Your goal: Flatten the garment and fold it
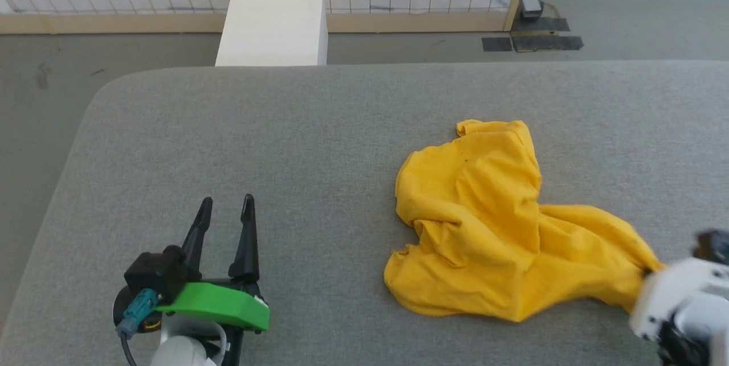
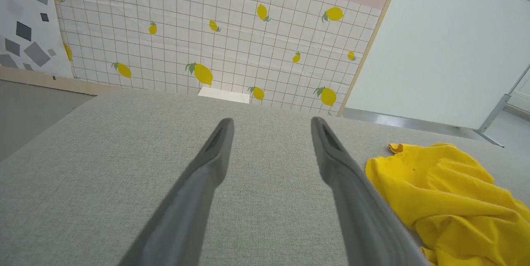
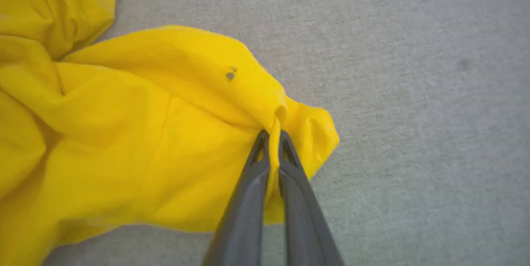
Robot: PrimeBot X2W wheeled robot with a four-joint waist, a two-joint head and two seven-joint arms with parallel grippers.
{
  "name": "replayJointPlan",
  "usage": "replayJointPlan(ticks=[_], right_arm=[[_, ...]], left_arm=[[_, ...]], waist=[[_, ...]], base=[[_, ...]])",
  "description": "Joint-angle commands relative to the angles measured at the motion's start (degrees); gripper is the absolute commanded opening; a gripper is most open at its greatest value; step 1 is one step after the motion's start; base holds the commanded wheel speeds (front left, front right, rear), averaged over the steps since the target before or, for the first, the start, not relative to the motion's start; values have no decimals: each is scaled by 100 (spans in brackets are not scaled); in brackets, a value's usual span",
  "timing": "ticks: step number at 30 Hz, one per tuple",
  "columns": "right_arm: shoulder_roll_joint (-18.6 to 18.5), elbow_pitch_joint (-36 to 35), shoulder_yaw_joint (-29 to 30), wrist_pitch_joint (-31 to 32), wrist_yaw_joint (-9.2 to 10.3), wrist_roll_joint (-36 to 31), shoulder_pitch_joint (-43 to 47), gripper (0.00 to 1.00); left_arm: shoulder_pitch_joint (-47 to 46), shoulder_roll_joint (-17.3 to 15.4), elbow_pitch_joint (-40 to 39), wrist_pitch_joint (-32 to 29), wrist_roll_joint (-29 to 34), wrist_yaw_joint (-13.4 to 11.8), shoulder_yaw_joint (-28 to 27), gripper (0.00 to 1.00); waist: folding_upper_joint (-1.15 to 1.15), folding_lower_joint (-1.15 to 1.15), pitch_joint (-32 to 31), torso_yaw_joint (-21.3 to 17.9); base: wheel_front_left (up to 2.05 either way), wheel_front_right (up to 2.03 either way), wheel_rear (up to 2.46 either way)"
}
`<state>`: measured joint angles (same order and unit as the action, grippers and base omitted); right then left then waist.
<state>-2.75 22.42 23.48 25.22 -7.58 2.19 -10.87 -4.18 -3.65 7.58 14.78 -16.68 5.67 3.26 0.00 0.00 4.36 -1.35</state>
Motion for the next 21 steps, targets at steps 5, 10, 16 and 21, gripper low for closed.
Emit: replayJointPlan(ticks=[5,10,16,21], right_arm=[[-12,-515,646,-202,9,141,767,0],[-12,-885,605,-673,9,439,1196,100],[-12,-1408,-122,-1573,9,577,1353,100],[-12,-1585,-679,-2043,9,766,1203,100]], left_arm=[[-10,53,105,21,-36,68,83,100],[-424,65,439,-22,19,98,539,100],[-1663,75,1195,-570,-113,97,1353,100],[-2923,76,2040,-1150,-388,-20,1939,100]], waist=[[0,0,-115,-249],[0,0,-100,-518],[0,0,140,-967],[0,0,545,-1344]], base=[[0,0,0],[0,0,0],[0,0,0],[0,0,0]])
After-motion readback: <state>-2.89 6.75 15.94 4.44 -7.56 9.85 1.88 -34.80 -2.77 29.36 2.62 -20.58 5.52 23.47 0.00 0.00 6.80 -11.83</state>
